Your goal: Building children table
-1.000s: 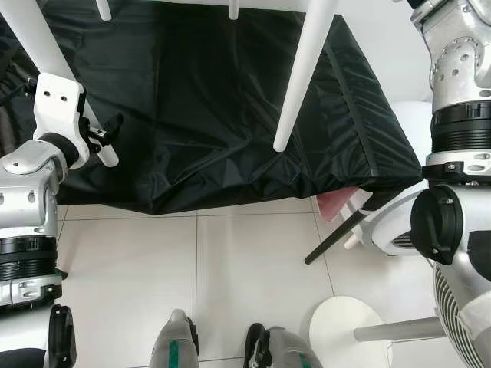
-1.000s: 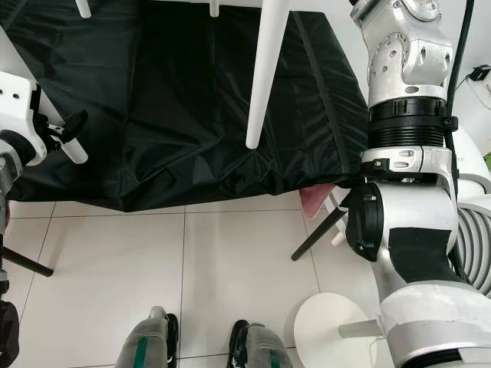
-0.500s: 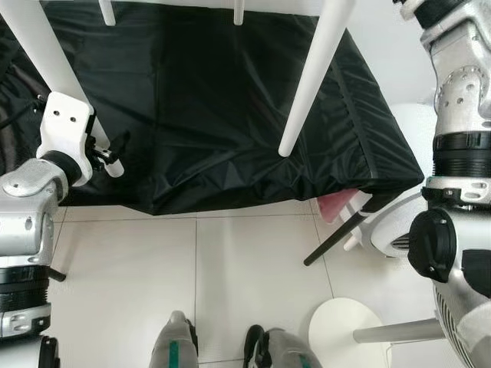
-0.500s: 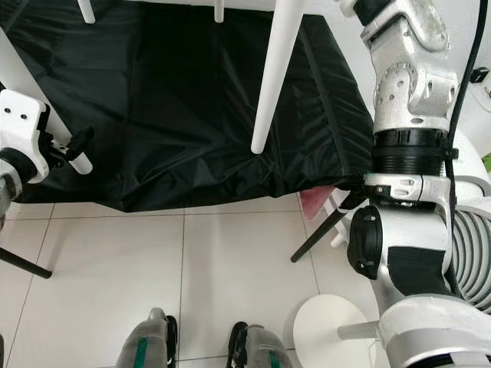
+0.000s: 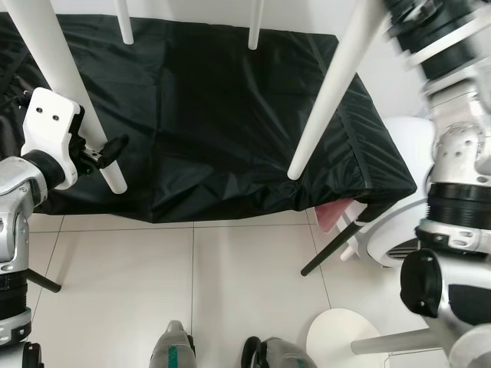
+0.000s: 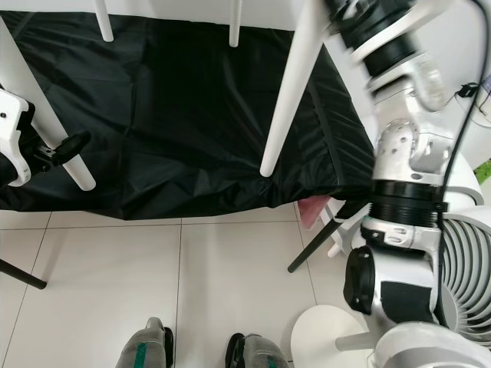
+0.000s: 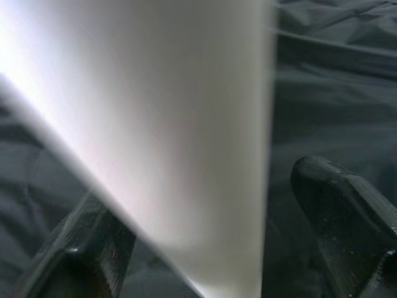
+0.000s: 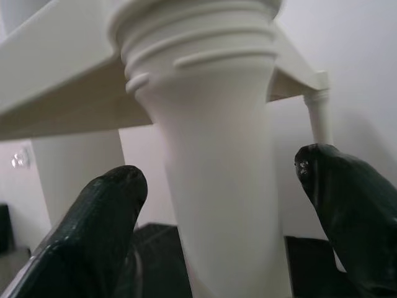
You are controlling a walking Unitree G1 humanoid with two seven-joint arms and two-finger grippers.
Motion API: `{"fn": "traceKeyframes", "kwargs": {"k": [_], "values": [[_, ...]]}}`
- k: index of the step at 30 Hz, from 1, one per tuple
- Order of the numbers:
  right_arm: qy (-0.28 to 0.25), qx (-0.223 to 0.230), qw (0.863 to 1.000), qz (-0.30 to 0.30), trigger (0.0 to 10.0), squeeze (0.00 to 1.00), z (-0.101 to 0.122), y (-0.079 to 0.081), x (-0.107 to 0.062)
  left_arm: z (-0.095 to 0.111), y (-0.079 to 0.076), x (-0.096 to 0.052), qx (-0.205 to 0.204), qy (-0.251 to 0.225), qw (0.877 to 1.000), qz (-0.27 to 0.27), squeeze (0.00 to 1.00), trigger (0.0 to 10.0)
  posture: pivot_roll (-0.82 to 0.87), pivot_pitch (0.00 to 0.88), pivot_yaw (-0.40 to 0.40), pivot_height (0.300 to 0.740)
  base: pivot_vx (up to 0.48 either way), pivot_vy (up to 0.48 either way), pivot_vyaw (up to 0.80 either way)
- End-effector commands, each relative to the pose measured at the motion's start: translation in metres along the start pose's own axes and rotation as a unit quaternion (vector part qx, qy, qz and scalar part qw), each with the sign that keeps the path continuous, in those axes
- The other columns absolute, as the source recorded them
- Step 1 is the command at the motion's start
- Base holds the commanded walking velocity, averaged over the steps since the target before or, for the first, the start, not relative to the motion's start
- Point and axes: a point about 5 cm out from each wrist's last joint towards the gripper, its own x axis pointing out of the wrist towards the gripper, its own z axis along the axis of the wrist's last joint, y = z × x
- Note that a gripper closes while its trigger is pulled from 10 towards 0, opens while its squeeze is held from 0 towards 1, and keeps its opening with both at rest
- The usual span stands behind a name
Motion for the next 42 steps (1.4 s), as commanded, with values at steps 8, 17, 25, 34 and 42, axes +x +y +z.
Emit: {"fn": "traceKeyframes", "kwargs": {"k": [8,17,25,34,42], "values": [[-0.037,-0.009,0.999,0.010,10.0,1.00,0.021,0.007,-0.004,0.011,0.001,-0.001,0.008,0.003,1.000,0.014,0.00,10.0,0.08,0.058,-0.080,0.740,0.000,0.000,0.00],[0.021,-0.032,0.999,0.009,10.0,0.00,0.010,0.002,-0.033,0.009,0.007,-0.003,-0.003,0.020,1.000,0.023,0.00,10.0,0.08,0.065,-0.072,0.740,0.000,0.000,0.00],[0.042,-0.015,0.998,0.037,10.0,0.00,0.005,0.015,-0.049,0.012,0.021,0.002,0.001,0.036,0.998,0.047,0.00,10.0,0.08,0.066,-0.034,0.740,0.000,0.000,0.00],[0.022,0.012,0.999,0.024,10.0,0.00,0.005,0.031,-0.060,0.028,0.046,0.026,0.023,0.030,0.997,0.068,0.00,10.0,0.07,0.073,0.037,0.740,0.000,0.000,0.00],[0.039,0.037,0.998,0.027,10.0,0.00,0.001,0.056,-0.079,0.036,0.044,0.063,0.041,0.032,0.998,0.043,0.00,10.0,0.02,0.097,0.088,0.740,0.000,0.000,0.00]]}}
